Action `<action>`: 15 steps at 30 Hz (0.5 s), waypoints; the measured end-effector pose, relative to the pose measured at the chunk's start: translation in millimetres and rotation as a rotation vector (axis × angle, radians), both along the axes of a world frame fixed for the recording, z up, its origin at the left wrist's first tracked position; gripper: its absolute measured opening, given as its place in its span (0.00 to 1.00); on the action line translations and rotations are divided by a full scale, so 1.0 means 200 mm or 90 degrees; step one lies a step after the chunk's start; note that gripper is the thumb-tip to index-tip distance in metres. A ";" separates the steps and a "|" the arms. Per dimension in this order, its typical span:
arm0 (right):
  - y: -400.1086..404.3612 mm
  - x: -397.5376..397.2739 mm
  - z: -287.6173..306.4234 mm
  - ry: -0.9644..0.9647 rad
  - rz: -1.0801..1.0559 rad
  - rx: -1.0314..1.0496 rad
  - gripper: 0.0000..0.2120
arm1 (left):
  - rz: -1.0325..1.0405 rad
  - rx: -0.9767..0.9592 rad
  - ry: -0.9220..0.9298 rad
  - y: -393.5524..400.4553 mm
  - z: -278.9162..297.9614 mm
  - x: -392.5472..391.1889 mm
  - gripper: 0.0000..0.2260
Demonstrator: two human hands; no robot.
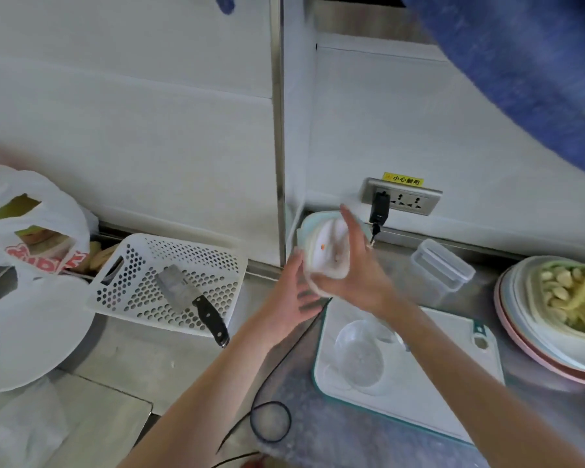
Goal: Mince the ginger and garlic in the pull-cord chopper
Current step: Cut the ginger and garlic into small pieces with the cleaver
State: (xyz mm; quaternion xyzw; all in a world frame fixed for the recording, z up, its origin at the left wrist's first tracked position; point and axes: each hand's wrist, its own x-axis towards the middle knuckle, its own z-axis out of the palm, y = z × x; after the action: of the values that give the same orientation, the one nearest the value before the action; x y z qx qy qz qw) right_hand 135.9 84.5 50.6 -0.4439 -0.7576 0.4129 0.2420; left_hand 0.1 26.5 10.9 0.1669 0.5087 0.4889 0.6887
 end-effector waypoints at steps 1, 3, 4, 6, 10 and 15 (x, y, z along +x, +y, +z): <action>-0.12 0.08 -0.01 -0.035 0.016 -0.016 0.57 | -0.092 0.022 -0.080 -0.04 -0.02 0.03 0.30; -0.32 0.24 -0.08 -0.155 0.015 0.021 0.59 | -0.203 0.013 -0.125 -0.12 -0.06 0.12 0.32; -0.39 0.31 -0.12 -0.201 -0.001 0.044 0.59 | -0.232 -0.027 -0.081 -0.14 -0.08 0.17 0.30; -0.47 0.47 -0.20 -0.250 -0.073 0.044 0.58 | -0.231 -0.112 0.077 -0.18 -0.11 0.28 0.23; -0.50 0.87 -0.37 -0.307 -0.262 -0.025 0.59 | -0.216 -0.014 0.595 -0.23 -0.27 0.33 0.11; -0.47 1.10 -0.54 -0.454 -0.311 -0.142 0.57 | -0.301 -0.172 0.760 -0.20 -0.34 0.34 0.24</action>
State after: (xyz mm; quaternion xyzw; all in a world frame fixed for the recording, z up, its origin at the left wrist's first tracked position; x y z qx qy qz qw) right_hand 355.8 -8.7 -58.0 -0.7480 -0.6173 0.2437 0.0064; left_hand 67.8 -13.7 -57.7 0.4290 0.8100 0.0793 0.3918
